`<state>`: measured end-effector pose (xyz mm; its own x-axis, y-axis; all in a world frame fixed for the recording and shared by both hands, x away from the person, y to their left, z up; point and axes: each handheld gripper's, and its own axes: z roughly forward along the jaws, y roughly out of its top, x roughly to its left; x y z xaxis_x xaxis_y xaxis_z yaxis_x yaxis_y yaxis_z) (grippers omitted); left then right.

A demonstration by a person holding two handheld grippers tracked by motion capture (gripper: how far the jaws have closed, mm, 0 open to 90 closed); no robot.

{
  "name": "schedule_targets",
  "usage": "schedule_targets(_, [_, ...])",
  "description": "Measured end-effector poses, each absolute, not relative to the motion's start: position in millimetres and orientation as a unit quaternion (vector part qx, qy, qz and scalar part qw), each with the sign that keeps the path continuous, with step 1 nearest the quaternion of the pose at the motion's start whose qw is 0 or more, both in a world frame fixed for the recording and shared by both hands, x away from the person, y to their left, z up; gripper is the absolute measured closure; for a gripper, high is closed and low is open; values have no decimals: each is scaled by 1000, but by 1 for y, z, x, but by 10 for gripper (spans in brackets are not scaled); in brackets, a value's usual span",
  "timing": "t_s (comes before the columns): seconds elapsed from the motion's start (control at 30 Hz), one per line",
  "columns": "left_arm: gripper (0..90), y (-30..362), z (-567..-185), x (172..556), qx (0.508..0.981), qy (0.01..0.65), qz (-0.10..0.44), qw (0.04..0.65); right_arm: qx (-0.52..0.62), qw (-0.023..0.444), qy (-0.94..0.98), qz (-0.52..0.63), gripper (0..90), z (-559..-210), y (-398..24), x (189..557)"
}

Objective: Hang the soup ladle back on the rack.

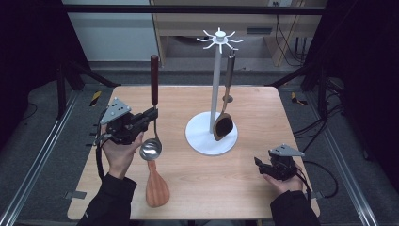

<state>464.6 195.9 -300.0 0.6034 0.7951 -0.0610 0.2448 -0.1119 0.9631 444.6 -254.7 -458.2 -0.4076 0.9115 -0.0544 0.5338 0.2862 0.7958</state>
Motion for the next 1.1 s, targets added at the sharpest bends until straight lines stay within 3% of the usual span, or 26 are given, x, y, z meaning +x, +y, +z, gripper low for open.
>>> schedule_targets(1.1, [852, 140, -277, 490, 736, 297, 233, 562, 475, 261, 759, 361, 369, -459, -257, 445])
